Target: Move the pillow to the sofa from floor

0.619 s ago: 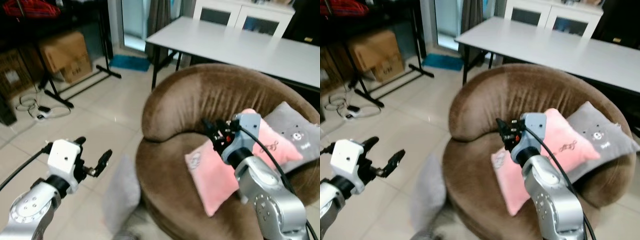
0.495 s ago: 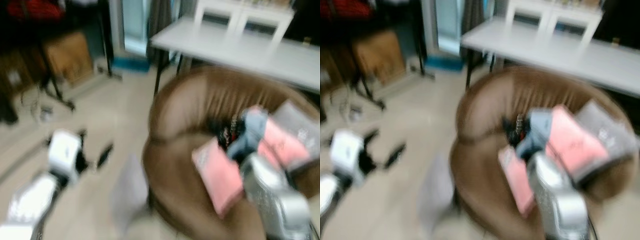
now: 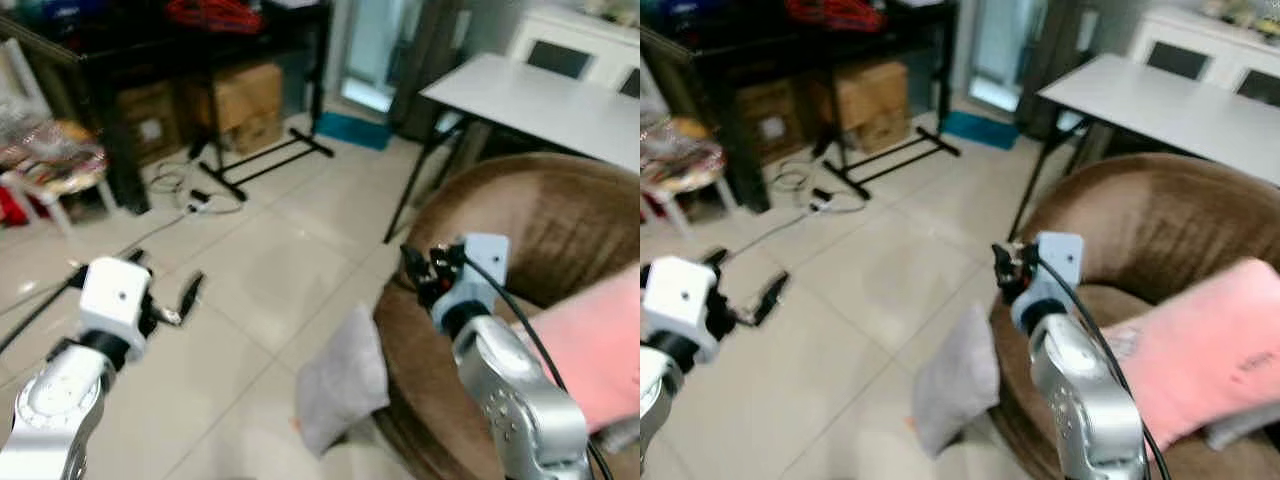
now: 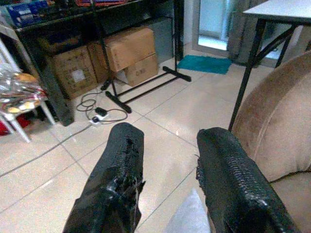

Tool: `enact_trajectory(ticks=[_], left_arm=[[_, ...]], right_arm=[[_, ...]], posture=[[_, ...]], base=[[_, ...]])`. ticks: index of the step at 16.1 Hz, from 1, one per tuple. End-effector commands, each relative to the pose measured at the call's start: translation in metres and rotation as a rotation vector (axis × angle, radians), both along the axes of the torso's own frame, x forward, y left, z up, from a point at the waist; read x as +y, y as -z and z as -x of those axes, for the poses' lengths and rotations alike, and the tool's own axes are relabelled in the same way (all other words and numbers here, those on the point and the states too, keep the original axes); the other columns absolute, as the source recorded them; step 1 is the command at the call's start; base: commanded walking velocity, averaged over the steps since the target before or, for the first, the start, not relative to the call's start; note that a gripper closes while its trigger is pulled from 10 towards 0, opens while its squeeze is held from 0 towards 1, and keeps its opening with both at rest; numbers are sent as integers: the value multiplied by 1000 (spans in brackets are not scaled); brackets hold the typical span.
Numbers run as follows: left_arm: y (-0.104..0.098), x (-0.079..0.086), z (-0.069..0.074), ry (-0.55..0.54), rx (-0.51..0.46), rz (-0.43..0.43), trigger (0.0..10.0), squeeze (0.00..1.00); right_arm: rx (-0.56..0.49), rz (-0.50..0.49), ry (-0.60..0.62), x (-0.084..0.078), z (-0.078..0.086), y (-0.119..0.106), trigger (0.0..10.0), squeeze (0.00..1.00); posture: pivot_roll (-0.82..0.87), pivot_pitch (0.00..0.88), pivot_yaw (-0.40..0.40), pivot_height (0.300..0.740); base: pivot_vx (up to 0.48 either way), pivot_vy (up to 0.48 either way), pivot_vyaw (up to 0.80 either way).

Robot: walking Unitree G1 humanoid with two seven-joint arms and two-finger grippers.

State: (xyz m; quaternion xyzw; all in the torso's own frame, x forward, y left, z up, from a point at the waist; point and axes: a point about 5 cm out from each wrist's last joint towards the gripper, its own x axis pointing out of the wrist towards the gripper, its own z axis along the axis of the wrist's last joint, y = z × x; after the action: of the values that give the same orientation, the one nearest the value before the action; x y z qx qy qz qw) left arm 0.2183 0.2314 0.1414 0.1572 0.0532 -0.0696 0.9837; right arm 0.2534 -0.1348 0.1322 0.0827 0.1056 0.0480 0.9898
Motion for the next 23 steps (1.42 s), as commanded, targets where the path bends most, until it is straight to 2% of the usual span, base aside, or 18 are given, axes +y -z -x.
enact_trajectory(ticks=[1,2,3,6,8,10,18,23], left_arm=[[-3,-5,-4,1,-38,-12,10000,0],[-2,-4,-3,7,-39,-20,10000,0],[0,-4,0,19,-31,-30,10000,0],[6,-4,7,22,-35,-52,10000,0],[6,-2,7,11,-42,-51,10000,0],[6,-1,7,10,-45,-51,10000,0],[4,-2,-8,77,-56,-51,10000,0],[6,-4,-8,81,-62,-38,10000,0]], right_arm=[[11,60,64,-14,2,7,10000,0],[13,79,72,-15,2,8,10000,0],[35,156,82,-17,2,15,10000,0],[79,262,90,-17,1,31,10000,0],[94,145,45,-13,2,32,10000,0],[94,115,40,-12,1,32,10000,0],[78,87,40,-9,3,30,10000,0],[84,96,4,-7,2,29,10000,0]], posture=[[66,0,-51,740],[66,0,-51,740],[57,0,-41,740],[58,0,-42,740],[63,0,-50,740],[65,0,-52,740],[14,0,58,740],[28,0,34,740]], base=[[0,0,0],[0,0,0],[0,0,0],[82,0,0],[255,0,0],[279,0,0],[292,0,0],[290,0,0]])
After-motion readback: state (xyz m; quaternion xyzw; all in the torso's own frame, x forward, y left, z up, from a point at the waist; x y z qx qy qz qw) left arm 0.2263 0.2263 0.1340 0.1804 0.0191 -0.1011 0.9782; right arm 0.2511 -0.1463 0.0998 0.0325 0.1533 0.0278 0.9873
